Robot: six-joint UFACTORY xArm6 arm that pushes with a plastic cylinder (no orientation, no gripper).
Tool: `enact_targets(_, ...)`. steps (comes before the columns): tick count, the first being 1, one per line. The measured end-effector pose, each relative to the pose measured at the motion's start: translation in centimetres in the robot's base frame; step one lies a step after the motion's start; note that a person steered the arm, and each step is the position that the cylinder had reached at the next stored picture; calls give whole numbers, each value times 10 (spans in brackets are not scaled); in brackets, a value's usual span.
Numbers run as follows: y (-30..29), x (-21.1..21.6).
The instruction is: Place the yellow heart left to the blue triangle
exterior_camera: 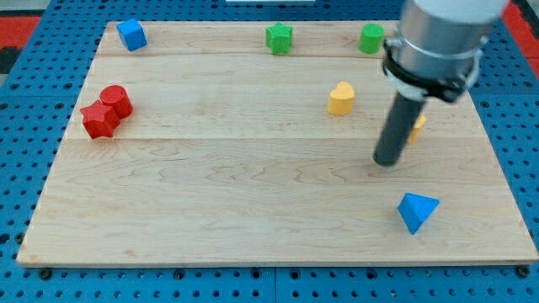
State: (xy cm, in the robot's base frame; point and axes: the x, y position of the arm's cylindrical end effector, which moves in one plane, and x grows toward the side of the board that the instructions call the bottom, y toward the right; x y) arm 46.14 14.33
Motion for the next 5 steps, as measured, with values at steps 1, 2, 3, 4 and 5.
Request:
enact_targets(1,4,-63)
enact_targets(2,0,-96)
enact_targets(3,-49,-75)
enact_targets(4,-103,-35)
enact_targets(5,-81,-73)
